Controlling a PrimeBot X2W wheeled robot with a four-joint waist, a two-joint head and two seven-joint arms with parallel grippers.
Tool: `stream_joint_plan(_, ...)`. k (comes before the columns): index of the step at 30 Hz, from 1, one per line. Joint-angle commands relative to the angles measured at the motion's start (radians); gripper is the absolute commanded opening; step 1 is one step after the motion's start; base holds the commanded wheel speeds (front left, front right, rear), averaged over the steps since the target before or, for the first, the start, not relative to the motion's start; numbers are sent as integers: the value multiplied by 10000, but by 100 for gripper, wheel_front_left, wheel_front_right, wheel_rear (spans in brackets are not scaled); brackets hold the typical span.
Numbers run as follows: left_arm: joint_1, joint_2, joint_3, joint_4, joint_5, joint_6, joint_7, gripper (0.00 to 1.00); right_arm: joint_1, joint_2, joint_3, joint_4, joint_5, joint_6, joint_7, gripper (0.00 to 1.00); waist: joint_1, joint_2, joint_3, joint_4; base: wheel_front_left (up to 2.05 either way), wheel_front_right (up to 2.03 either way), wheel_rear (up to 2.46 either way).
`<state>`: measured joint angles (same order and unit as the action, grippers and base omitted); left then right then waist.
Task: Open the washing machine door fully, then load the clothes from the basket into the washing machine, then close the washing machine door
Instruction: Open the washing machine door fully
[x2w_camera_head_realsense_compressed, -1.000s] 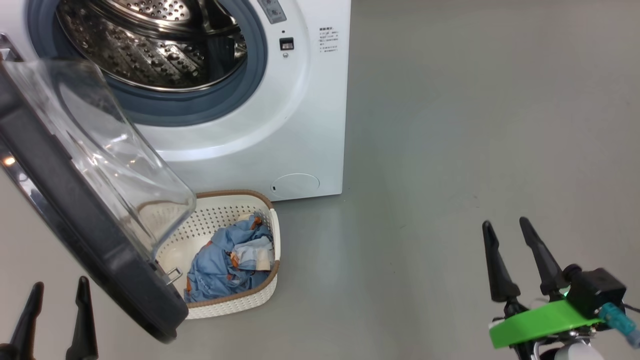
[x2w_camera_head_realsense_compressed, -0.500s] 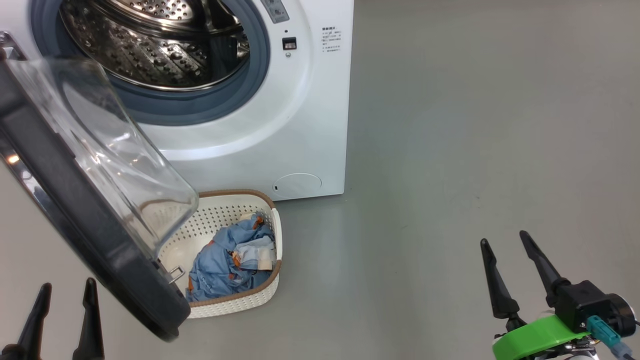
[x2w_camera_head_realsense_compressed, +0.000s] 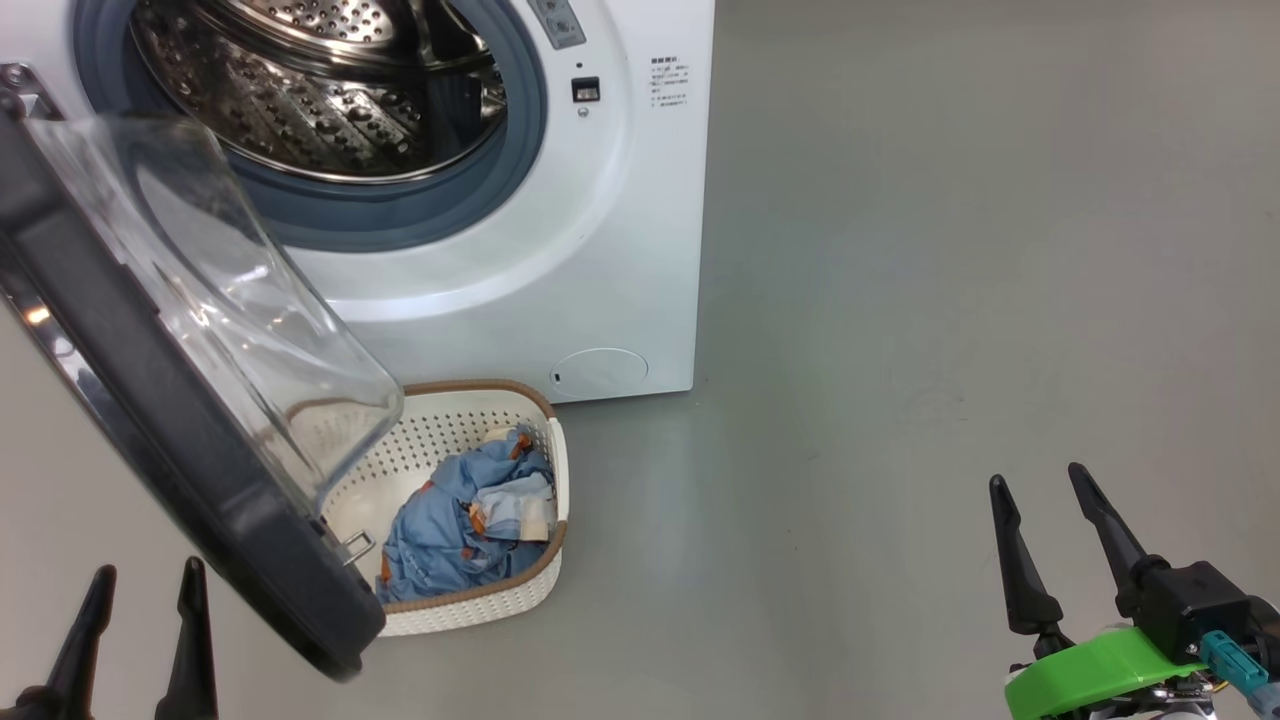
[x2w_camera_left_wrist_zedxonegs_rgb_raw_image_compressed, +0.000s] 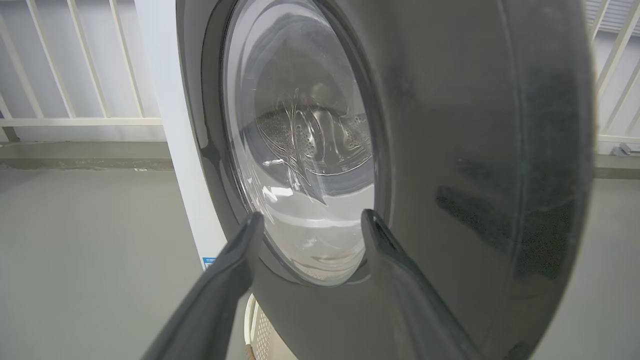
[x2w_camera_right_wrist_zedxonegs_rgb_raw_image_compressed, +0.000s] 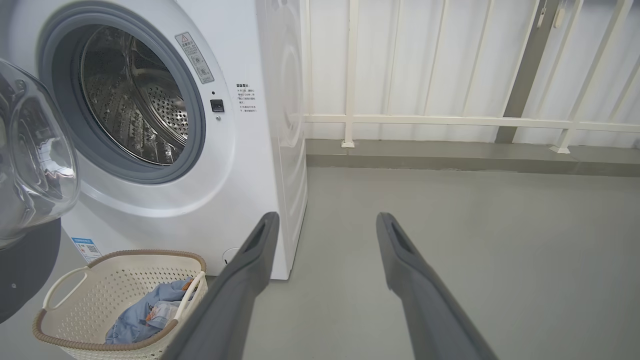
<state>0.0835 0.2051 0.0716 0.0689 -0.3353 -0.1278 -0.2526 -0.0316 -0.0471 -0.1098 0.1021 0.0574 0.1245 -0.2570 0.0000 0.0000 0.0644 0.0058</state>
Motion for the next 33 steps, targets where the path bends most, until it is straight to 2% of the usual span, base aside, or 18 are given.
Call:
stream_joint_plan(1,-145,270,326,-186,97,-29,-92,100,-278,-32,199,-170,76,62,-47,100,0,0,3,11,0,0,0)
stream_joint_plan(8,-143,293,262,-142,104,-29,-92,100,-348,-32,297,-10,243,62,-47,100,0,0,-14,35,0,0,0)
stream_joint_plan(9,-139,302,230,-121,97,-29,-92,46,-354,-32,305,8,256,62,-47,100,0,0,-18,37,0,0,0)
stream_joint_plan(10,-139,311,205,-102,91,-29,-92,0,-355,-32,307,23,267,62,-47,100,0,0,-26,39,0,0,0)
stream_joint_plan(14,-144,322,173,-79,-17,-29,-92,0,-332,-32,287,61,295,62,-47,100,0,0,-47,43,0,0,0)
stream_joint_plan(19,-302,264,621,-527,-85,-29,-92,0,-299,-32,238,76,278,62,-47,100,0,0,-60,64,0,0,0)
stream_joint_plan(26,-923,42,1933,-2989,-65,-29,-92,0,-287,-32,211,51,278,62,-47,100,0,0,-46,102,0,0,0)
stream_joint_plan(33,-1388,276,1497,-5344,-5,-29,-92,0,-297,-32,243,67,281,62,-47,100,0,0,-27,112,0,0,0)
